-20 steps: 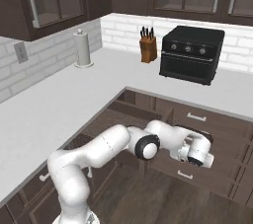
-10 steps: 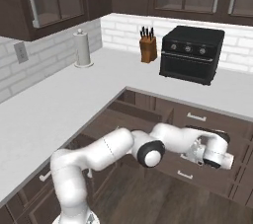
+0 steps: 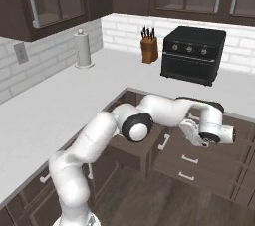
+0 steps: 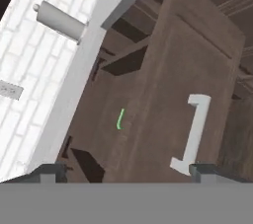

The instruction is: Take a straw from the drawer in front and place it inside the glass cup on the dining counter.

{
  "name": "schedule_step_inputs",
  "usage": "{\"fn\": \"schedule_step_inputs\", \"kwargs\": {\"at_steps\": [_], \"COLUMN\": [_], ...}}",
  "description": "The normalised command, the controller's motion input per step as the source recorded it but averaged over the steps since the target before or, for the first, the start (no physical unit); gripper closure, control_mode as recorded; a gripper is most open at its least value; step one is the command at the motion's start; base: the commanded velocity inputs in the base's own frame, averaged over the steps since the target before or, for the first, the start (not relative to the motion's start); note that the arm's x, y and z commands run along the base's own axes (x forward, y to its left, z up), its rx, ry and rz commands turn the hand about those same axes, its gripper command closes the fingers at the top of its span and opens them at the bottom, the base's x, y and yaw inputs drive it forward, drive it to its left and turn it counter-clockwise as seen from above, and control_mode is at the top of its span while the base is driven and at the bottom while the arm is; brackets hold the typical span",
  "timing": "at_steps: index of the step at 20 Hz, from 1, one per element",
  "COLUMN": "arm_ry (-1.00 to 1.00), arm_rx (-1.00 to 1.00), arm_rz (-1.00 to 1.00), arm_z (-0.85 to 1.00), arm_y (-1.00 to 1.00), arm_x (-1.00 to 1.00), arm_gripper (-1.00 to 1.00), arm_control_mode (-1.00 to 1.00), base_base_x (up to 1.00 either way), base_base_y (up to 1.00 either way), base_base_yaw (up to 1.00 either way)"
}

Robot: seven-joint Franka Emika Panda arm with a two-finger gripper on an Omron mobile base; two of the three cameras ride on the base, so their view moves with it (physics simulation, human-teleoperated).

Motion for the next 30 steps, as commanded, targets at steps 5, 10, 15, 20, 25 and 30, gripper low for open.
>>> {"fn": "schedule_step_inputs", "kwargs": {"at_steps": [5,10,15,20,25,30], "arm_ry": [0.14,0.19,0.31,0.33,0.32,0.28], "arm_rx": [-0.52,-0.5,-0.39,-0.25,-0.14,-0.06], "arm_rz": [-0.1,-0.08,-0.09,-0.15,-0.22,-0.21], "arm_z": [0.78,0.49,0.01,-0.21,-0.26,-0.38], "arm_y": [1.0,1.0,0.88,0.44,0.02,-0.02], "arm_x": [0.02,0.08,0.37,0.6,0.64,0.56], "arm_gripper": [-1.0,-1.0,-1.0,-1.0,-1.0,-1.0], "arm_control_mode": [-1.0,-1.0,-1.0,-1.0,-1.0,-1.0], "base_base_x": [0.0,0.0,0.0,0.0,0.0,0.0], "base_base_y": [0.0,0.0,0.0,0.0,0.0,0.0], "base_base_yaw": [0.0,0.0,0.0,0.0,0.0,0.0]}}
